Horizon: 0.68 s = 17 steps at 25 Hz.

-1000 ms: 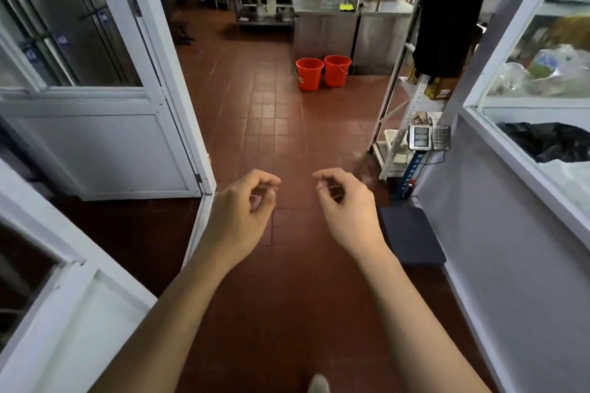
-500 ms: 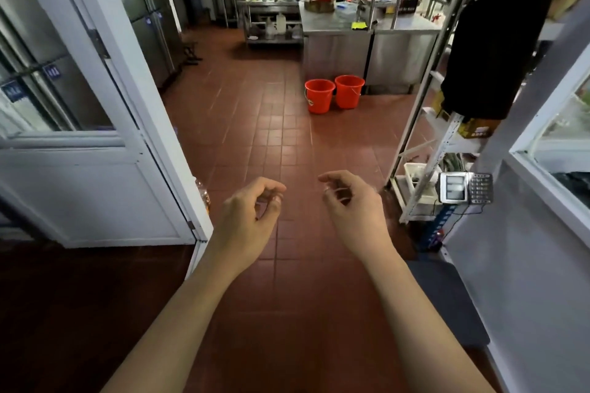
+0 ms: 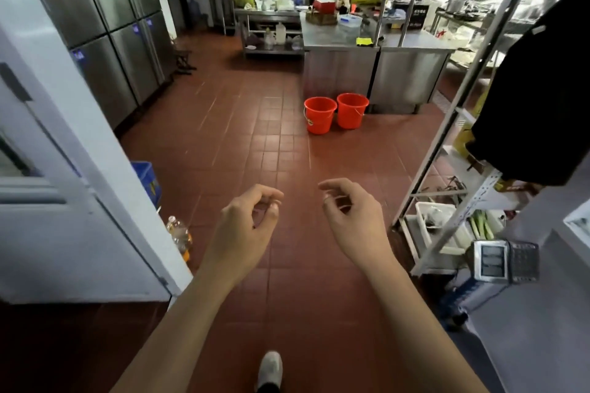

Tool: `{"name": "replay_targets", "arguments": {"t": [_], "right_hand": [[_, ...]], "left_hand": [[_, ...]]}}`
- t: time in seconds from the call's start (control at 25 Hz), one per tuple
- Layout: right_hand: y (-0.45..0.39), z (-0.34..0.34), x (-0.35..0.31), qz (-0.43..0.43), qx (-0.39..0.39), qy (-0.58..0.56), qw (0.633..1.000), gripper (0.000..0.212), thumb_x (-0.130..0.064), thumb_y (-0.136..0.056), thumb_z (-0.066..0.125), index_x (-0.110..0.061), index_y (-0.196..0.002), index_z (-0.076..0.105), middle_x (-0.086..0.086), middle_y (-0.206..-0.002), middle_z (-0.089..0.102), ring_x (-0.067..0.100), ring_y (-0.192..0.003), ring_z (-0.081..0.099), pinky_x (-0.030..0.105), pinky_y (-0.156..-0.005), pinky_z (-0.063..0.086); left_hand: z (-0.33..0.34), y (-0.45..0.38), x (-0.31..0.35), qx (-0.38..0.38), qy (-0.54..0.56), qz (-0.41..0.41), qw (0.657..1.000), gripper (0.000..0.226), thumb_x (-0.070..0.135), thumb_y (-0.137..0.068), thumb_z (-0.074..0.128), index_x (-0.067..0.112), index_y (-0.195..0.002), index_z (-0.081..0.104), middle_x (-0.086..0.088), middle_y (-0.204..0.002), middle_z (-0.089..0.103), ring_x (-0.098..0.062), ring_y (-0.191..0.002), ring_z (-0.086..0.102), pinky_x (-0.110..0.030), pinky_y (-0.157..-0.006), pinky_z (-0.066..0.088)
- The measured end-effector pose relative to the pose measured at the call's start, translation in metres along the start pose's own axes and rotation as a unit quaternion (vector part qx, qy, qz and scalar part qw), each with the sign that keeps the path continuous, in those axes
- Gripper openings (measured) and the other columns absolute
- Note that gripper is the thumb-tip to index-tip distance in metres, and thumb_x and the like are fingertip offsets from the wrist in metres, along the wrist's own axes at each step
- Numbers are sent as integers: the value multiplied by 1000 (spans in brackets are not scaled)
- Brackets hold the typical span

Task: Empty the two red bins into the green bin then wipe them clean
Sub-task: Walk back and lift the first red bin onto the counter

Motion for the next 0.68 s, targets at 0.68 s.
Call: {"name": "replay_targets", "arguments": {"t": [0.68], "right_hand": [[-417, 141, 79, 39, 20, 0, 999, 18, -20, -97, 60, -33, -104, 70, -16, -97, 67, -4, -89, 62, 7, -72, 47]], "left_hand": [[54, -430, -161, -53, -6, -3, 999, 16, 19, -98, 60, 31, -106, 68, 19, -99, 70, 1, -96, 65, -15, -83, 50]]}}
Point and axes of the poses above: each hand's wrist, its own y-axis away from the middle knuckle, its own z-axis out of the palm, x = y × z, the point moved 6 cm from there along -y, towards the middle knuckle
